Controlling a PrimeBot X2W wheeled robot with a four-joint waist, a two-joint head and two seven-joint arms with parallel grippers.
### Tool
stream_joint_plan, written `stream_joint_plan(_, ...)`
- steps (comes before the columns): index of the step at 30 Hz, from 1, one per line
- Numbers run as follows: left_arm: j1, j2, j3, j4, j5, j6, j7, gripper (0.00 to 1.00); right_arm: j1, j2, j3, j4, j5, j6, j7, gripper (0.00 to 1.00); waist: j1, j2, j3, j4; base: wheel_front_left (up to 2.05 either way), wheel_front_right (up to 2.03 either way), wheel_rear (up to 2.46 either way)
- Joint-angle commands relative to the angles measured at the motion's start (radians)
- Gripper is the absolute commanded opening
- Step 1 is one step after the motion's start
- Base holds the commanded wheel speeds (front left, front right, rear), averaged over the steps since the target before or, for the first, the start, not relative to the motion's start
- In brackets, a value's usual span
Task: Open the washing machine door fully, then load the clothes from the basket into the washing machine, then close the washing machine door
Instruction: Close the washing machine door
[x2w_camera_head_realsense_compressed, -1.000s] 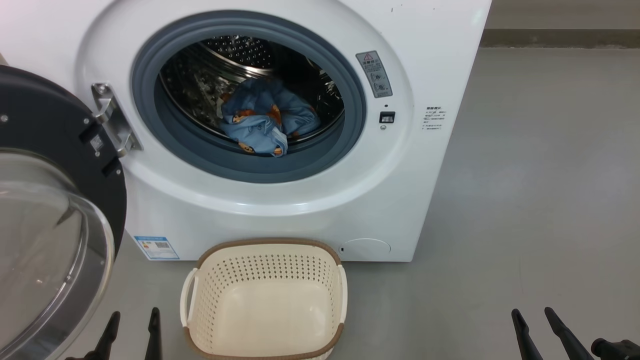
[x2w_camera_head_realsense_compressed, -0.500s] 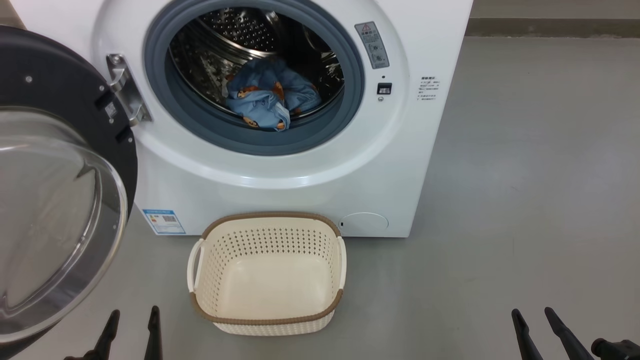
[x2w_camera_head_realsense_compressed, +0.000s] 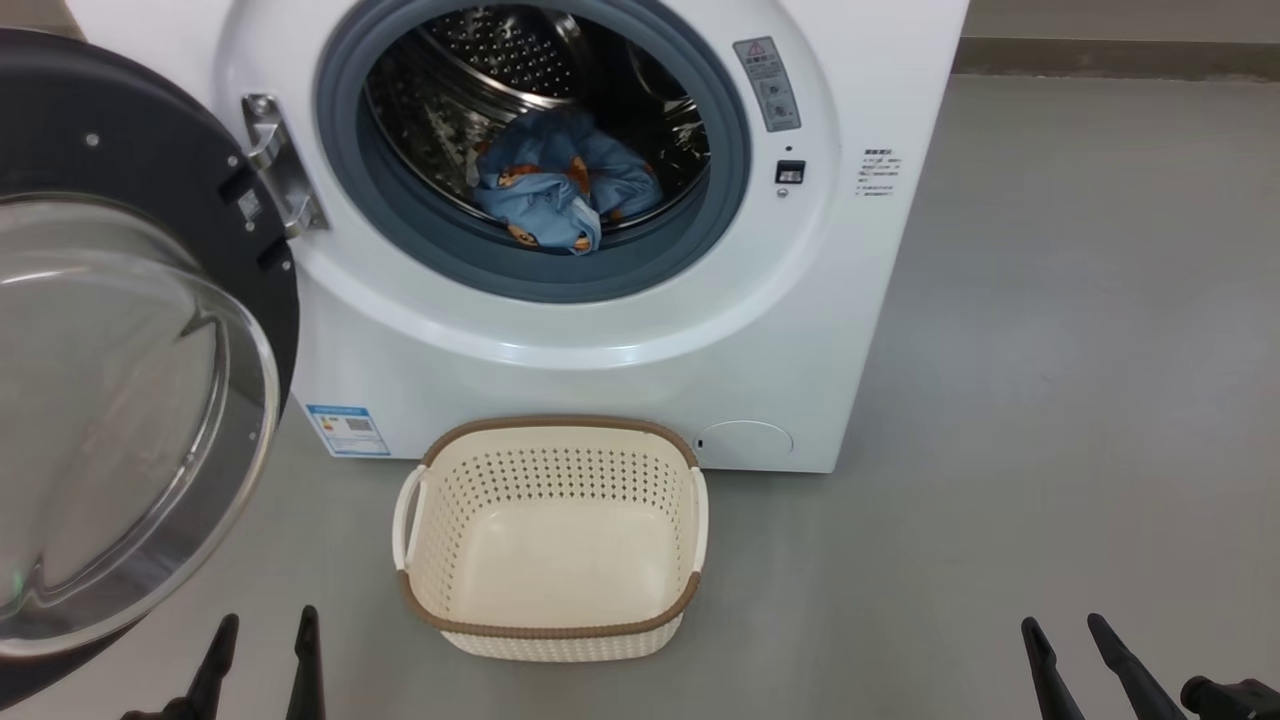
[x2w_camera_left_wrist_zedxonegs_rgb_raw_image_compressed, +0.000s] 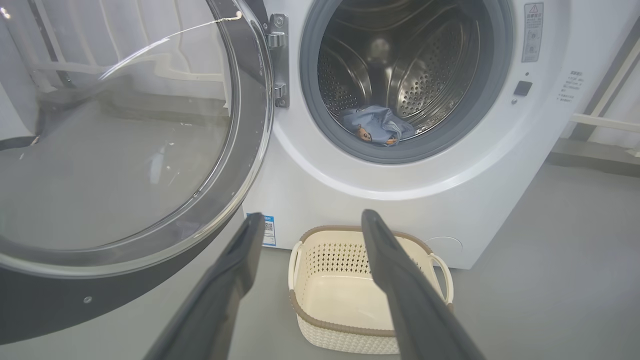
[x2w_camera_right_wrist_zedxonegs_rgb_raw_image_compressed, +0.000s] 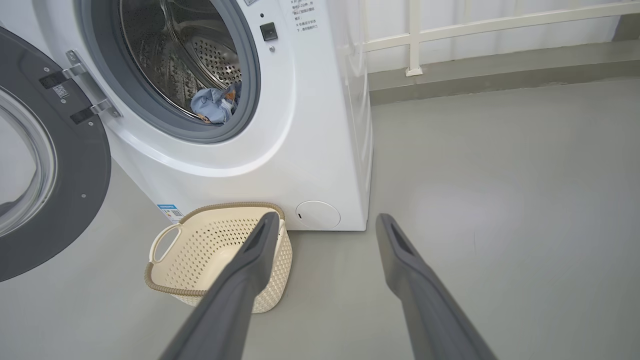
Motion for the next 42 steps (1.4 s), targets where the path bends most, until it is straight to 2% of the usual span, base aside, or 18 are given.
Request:
stream_joint_plan(1, -0.02, 0.014, 0.036, -0.03, -0.009, 0.009, -0.006, 1.0, -0.023, -0.018, 0.028, -0.027, -0.006, 0.002, -0.005, 1.0, 0.0, 0.0, 0.003, 0.02, 0.0, 0.0, 0.0)
stream_joint_plan(8, -0.019, 0.014, 0.051, -0.032, -0.02, 0.029, -0.006, 1.0, -0.048, -0.022, 0.056, -0.033, -0.005, 0.002, -0.005, 1.0, 0.0, 0.0, 0.018, 0.087, 0.0, 0.0, 0.0)
stream_joint_plan(29, 0.037, 0.014, 0.046, -0.044, -0.052, 0.075, -0.006, 1.0, -0.098, -0.046, 0.148, -0.022, 0.008, 0.002, -0.005, 1.0, 0.0, 0.0, -0.001, 0.429, 0.0, 0.0, 0.0)
stream_joint_plan(42, 0.078, 0.014, 0.066, -0.102, -0.106, 0.136, -0.006, 1.0, -0.197, -0.081, 0.255, 0.01, 0.027, 0.002, -0.005, 1.0, 0.0, 0.0, 0.035, 0.462, 0.0, 0.0, 0.0)
